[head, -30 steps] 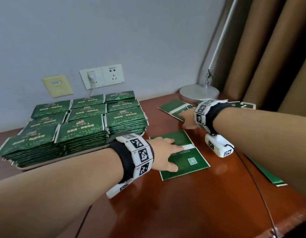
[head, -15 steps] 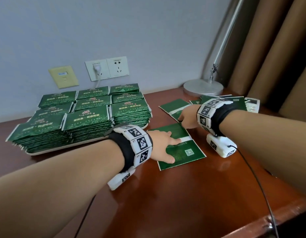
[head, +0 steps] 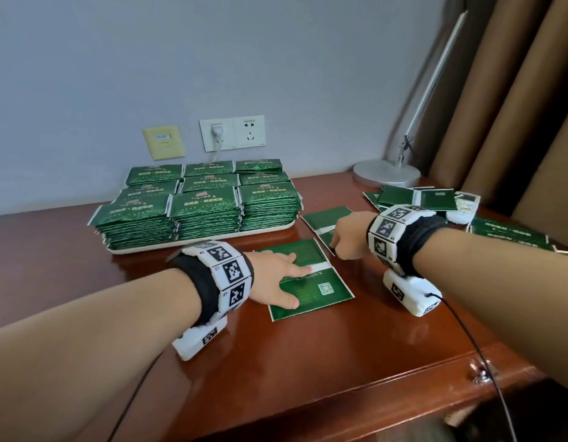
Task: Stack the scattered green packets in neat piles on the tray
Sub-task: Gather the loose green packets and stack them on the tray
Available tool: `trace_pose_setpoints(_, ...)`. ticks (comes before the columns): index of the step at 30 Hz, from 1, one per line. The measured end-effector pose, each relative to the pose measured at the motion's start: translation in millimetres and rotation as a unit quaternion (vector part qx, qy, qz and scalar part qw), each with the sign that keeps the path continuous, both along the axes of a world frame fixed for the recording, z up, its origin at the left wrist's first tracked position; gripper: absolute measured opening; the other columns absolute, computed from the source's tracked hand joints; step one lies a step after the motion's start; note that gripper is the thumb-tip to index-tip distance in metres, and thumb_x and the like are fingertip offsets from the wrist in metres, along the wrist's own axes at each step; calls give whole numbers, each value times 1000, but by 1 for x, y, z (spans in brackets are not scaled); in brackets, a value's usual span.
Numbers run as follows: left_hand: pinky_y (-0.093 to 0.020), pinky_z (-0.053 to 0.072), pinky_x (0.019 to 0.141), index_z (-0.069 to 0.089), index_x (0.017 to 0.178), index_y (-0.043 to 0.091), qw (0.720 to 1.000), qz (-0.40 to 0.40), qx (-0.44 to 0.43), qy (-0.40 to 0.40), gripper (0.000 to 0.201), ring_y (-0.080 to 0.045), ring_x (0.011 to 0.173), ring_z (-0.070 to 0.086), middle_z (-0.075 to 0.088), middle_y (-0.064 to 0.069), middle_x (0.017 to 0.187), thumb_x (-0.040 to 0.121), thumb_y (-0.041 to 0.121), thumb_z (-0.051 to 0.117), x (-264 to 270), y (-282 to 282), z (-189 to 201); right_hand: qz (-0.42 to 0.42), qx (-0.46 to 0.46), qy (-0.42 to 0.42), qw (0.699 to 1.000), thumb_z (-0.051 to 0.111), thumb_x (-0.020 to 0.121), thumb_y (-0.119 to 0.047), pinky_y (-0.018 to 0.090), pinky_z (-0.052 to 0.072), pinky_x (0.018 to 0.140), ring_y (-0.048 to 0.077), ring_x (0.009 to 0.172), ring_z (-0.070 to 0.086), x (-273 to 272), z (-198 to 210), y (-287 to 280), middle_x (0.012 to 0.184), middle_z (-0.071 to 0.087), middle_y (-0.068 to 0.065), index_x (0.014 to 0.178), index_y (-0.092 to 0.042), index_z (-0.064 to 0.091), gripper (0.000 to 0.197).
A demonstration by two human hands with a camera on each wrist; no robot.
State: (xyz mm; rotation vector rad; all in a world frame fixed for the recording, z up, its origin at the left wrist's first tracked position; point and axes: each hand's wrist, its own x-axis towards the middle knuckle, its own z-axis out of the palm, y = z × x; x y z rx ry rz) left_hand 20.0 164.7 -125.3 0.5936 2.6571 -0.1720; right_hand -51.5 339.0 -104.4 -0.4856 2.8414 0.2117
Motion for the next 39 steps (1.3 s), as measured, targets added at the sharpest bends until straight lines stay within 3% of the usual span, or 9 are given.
trace_pose_setpoints(9,-31,14,117,10,149,46,998,61,4,-7,71,-12,147,9,1,10,160,92,52,52,48,-74,1,59,1,8,998,50,64,-28,32,56,76,28,83,65,66,3,-40,88,71,3,96,-15,72,41)
trace_pose_setpoints(11,-31,15,118,13,148,47,996,83,13,-14,71,-10,146,11,2,12,160,91,51,55,57,-93,1,74,-12,-4,997,51,63,-28,33,57,80,25,89,67,77,4,-53,95,72,2,104,-18,72,47)
trace_pose_setpoints(22,-28,13,116,29,146,44,986,161,42,-5,58,-10,145,18,13,9,159,94,43,54,77,-145,5,160,-68,-4,985,58,83,-23,28,54,80,20,90,67,104,2,-121,96,71,-1,105,-20,72,26)
trace_pose_setpoints(27,-25,13,113,38,143,40,982,173,73,-1,50,-9,144,20,20,8,158,95,39,53,72,-151,5,124,-175,-116,970,58,92,-19,26,54,83,9,75,72,80,8,-123,83,74,-6,98,-18,72,15)
trace_pose_setpoints(30,-25,13,113,41,142,38,983,168,75,-3,48,-9,143,21,22,8,157,96,38,52,68,-152,6,146,-178,-66,971,57,89,-18,24,53,83,5,73,71,54,8,-124,76,73,-10,91,-23,72,16)
trace_pose_setpoints(33,-23,14,112,46,140,36,982,167,88,-8,44,-7,142,23,27,5,155,96,39,51,65,-153,6,170,-133,21,976,62,86,-25,22,46,78,8,87,63,33,4,-129,90,69,-14,99,-28,70,15)
trace_pose_setpoints(35,-24,20,109,56,130,37,979,173,106,-17,34,-9,134,35,43,-1,141,97,40,48,62,-154,4,170,-107,39,979,67,83,-32,22,43,74,12,90,59,24,-1,-133,98,64,-12,110,-26,66,27)
trace_pose_setpoints(37,-25,34,94,61,102,37,976,169,134,-5,20,-12,100,48,52,-4,105,96,44,44,57,-154,5,164,-85,29,982,71,80,-34,22,46,72,13,89,60,20,-5,-137,109,63,-7,118,-25,61,40)
trace_pose_setpoints(39,-14,38,76,70,99,29,973,167,156,43,23,0,76,48,51,9,85,97,37,48,51,-154,6,158,-68,6,985,71,80,-33,22,49,64,11,75,61,16,-6,-139,118,61,-2,126,-22,54,50)
